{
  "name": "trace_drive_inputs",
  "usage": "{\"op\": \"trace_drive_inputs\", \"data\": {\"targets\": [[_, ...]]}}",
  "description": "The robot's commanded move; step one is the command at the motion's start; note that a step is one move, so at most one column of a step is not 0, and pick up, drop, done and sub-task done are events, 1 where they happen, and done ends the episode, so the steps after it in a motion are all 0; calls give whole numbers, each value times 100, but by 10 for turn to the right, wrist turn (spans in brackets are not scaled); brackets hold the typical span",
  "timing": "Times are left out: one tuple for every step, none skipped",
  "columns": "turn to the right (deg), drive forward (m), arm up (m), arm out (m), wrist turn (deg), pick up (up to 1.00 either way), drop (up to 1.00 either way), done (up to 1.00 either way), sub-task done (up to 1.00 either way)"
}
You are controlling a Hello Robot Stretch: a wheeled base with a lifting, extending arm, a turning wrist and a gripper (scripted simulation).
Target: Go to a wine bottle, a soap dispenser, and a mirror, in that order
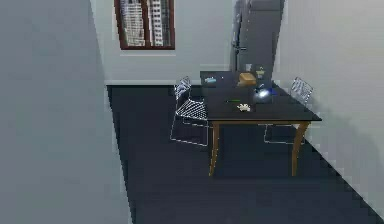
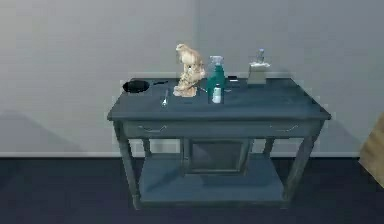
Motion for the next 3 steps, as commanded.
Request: {"op": "trace_drive_inputs", "data": {"targets": [[450, 0, 0, 0, 0, 0, 0, 0, 0], [450, 0, 0, 0, 0, 0, 0, 0, 0], [450, 0, 0, 0, 0, 0, 0, 0, 0]]}}
